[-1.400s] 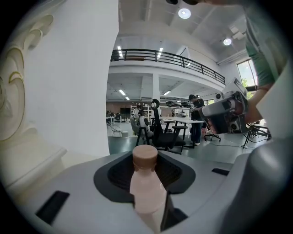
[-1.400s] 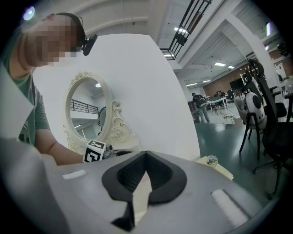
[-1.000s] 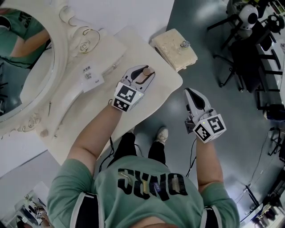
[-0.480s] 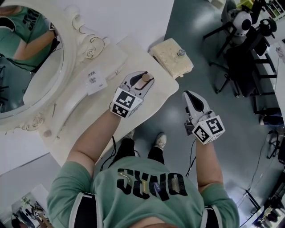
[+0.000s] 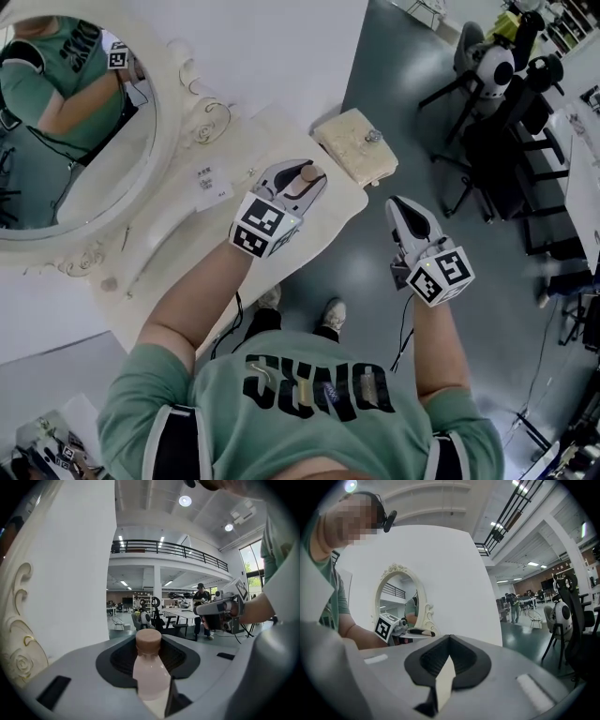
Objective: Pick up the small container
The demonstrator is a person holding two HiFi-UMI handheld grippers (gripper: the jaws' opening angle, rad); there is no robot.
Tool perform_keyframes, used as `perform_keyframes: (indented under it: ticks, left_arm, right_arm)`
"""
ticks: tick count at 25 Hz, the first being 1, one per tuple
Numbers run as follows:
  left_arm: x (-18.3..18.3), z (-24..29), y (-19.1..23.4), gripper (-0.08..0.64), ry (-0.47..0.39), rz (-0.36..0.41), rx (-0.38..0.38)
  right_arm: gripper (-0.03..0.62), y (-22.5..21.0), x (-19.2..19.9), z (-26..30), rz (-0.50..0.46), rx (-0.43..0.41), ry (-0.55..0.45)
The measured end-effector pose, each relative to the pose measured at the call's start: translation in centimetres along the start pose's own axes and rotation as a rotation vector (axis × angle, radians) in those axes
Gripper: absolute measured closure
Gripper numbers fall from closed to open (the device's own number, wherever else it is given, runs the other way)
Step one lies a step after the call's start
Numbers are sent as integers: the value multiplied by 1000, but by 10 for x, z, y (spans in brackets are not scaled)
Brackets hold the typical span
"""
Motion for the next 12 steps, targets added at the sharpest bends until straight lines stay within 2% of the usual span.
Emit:
perform_keyframes:
  ticks: [12]
  left_arm:
    - [-92, -31, 8, 420, -51, 30, 17]
  right_arm:
    - [583, 34, -66, -26, -64, 12, -34]
Point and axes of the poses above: the fingertips, and each gripper's own axes: z forward along the fingers, y to its left, x out of its underside, the point moved 9 cm from there along -z, backward along the fingers, and after that the axes turned 15 degrees about z, right-handed, at the moved point
